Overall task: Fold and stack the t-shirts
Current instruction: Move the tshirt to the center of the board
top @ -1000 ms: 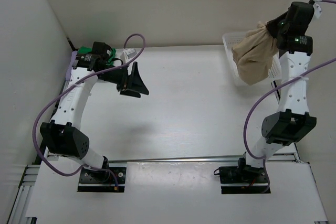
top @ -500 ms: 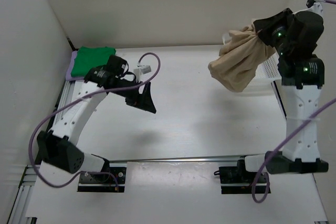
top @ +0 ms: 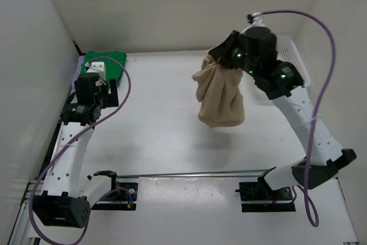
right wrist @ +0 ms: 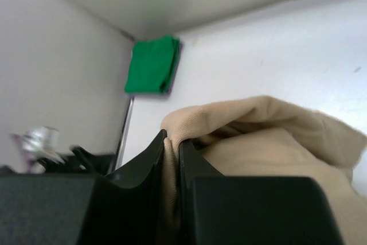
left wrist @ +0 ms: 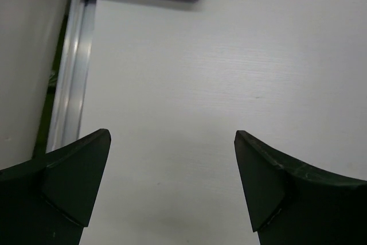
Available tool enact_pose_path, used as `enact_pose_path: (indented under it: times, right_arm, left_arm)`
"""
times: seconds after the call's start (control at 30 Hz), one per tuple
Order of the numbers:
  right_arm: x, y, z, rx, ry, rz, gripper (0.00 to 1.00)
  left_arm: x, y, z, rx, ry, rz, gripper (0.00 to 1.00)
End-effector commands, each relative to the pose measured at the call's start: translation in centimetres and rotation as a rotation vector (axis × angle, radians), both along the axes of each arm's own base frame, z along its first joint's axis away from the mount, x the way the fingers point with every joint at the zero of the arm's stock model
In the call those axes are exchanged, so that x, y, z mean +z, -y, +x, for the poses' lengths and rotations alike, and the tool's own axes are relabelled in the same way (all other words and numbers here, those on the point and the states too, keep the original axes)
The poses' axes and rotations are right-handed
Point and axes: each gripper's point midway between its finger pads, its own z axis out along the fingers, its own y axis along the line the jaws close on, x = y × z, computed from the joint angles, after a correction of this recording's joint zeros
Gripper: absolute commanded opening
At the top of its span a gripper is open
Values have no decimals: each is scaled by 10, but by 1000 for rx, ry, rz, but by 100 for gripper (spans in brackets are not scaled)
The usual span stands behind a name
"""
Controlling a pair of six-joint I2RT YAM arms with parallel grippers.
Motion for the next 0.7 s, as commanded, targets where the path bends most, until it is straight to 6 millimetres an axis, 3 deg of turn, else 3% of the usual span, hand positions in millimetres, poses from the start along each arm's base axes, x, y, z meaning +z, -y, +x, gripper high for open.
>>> enact_pose_path:
  times: [0.0, 0.03, 0.07, 0.1, 0.13, 0.17, 0.2, 0.27, 0.3, 0.37, 0.4, 0.47, 0.5, 0.57, 0.6, 0.63, 0.67]
  right_arm:
    - [-23, -30, -9, 31, -80, 43, 3]
    - [-38, -38, -17, 69, -120, 36, 6]
    - [-75, -44, -19, 98, -191, -2, 14]
    - [-100, -51, -23, 143, -245, -32, 57]
    - [-130, -48, -23, 180, -302, -86, 80]
    - [-179, -40, -29, 205, -430, -154, 99]
    - [-237, -13, -38, 167, -673, -236, 99]
    - [-279, 5, -53, 190, -758, -381, 97]
    - [-277, 0, -66, 200, -718, -435, 99]
    - [-272, 2, -62, 150, -591, -513, 100]
    - [-272, -2, -70, 161, -554, -532, 100]
    - [-269, -13, -63, 175, -518, -492, 100]
    - [-280, -19, -61, 190, -546, -500, 100]
    - [-281, -35, -54, 241, -528, -532, 100]
    - [-279, -55, -42, 262, -509, -553, 100]
    - [-279, -61, -38, 269, -507, -584, 100]
    - [-300, -68, -28, 268, -533, -654, 100]
  left_arm:
    - [21, 50, -20, -257, -6, -246, 100]
    - [24, 54, -26, -281, -9, -276, 100]
    - [27, 52, -27, -277, 4, -292, 100]
    - [25, 51, -29, -276, -5, -302, 100]
    - [20, 51, -30, -274, -17, -305, 100]
    - [13, 47, -32, -251, -39, -303, 100]
    - [13, 44, -32, -242, -39, -295, 100]
    - [5, 40, -35, -219, -62, -284, 100]
    - [-1, 40, -38, -216, -83, -287, 100]
    - [-10, 33, -43, -177, -107, -262, 100]
    - [-16, 31, -46, -166, -119, -255, 100]
    - [-21, 27, -49, -149, -125, -251, 100]
    - [-21, 25, -53, -142, -125, -258, 100]
    - [-29, 25, -59, -134, -147, -268, 100]
    - [-27, 22, -60, -126, -137, -268, 100]
    - [-33, 23, -64, -123, -159, -271, 100]
    - [-37, 19, -67, -105, -164, -267, 100]
